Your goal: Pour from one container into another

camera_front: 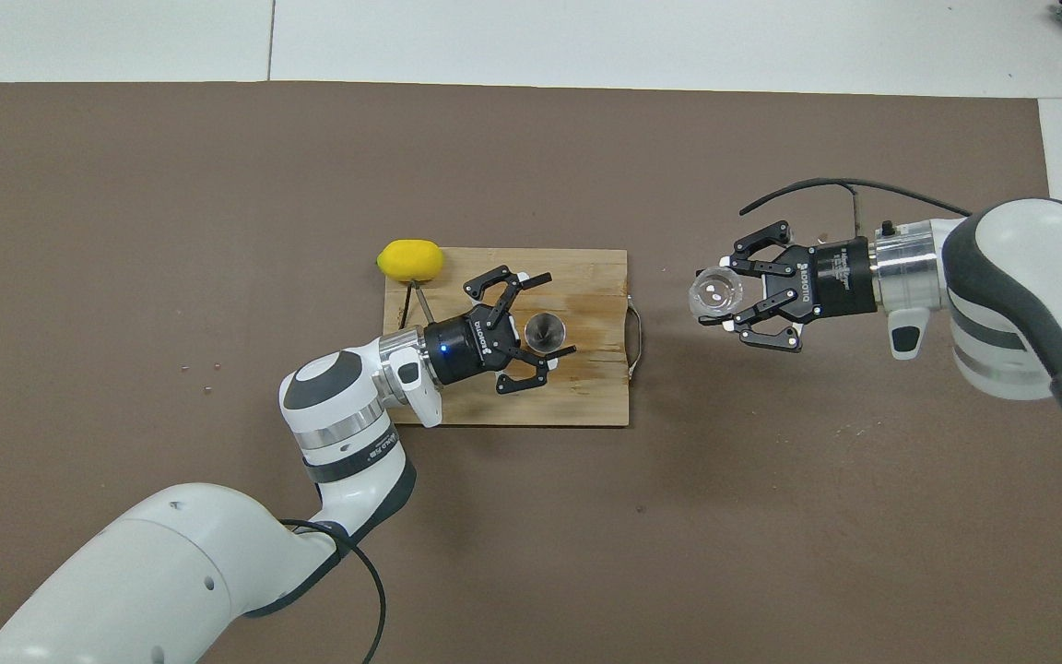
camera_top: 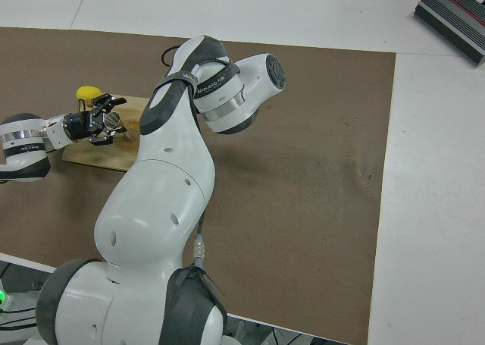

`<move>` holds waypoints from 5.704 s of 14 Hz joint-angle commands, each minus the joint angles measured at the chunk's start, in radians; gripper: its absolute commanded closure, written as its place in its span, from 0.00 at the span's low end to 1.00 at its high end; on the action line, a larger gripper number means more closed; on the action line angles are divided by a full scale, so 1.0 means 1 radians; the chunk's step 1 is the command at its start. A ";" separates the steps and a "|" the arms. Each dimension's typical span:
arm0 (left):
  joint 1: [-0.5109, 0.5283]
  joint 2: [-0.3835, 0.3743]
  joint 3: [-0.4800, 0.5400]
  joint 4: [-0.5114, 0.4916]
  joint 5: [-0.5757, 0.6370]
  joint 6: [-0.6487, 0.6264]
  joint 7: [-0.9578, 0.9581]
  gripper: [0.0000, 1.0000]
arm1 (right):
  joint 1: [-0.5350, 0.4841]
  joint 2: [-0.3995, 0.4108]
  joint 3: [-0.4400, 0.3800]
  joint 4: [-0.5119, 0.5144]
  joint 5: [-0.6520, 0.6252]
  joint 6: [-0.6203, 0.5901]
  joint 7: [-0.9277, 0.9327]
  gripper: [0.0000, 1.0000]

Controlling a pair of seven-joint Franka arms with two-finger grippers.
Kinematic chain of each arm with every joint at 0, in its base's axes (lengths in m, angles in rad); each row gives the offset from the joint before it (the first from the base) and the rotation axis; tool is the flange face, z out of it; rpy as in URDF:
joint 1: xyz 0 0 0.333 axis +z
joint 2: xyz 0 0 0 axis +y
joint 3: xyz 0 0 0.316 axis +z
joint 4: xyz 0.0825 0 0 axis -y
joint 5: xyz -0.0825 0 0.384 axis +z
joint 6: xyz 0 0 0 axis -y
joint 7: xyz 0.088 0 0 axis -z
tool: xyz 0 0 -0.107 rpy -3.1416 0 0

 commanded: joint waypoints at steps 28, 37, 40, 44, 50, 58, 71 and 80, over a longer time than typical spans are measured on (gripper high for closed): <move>0.145 -0.172 0.000 -0.225 0.195 -0.041 0.025 0.00 | 0.121 -0.027 0.000 0.013 0.010 0.123 0.068 1.00; 0.588 -0.330 0.003 -0.285 0.775 -0.217 -0.178 0.00 | 0.240 -0.019 0.000 0.016 0.009 0.307 0.134 1.00; 0.723 -0.330 0.004 -0.212 0.962 -0.303 -0.245 0.00 | 0.277 -0.019 0.000 0.011 0.009 0.339 0.141 1.00; 0.858 -0.324 0.006 -0.075 1.172 -0.404 -0.322 0.00 | 0.290 -0.025 0.000 -0.006 0.001 0.330 0.141 1.00; 0.936 -0.336 0.021 0.184 1.444 -0.513 -0.495 0.00 | 0.313 -0.039 -0.006 -0.019 -0.058 0.324 0.150 1.00; 0.840 -0.367 0.014 0.479 1.737 -0.504 -0.894 0.00 | 0.337 -0.074 -0.006 -0.038 -0.183 0.319 0.217 1.00; 0.688 -0.513 0.003 0.485 2.137 -0.341 -2.035 0.00 | 0.368 -0.057 -0.006 0.014 -0.295 0.328 0.349 1.00; 0.685 -0.557 -0.002 0.453 2.176 -0.355 -2.292 0.00 | 0.374 -0.043 -0.006 0.045 -0.393 0.333 0.492 1.00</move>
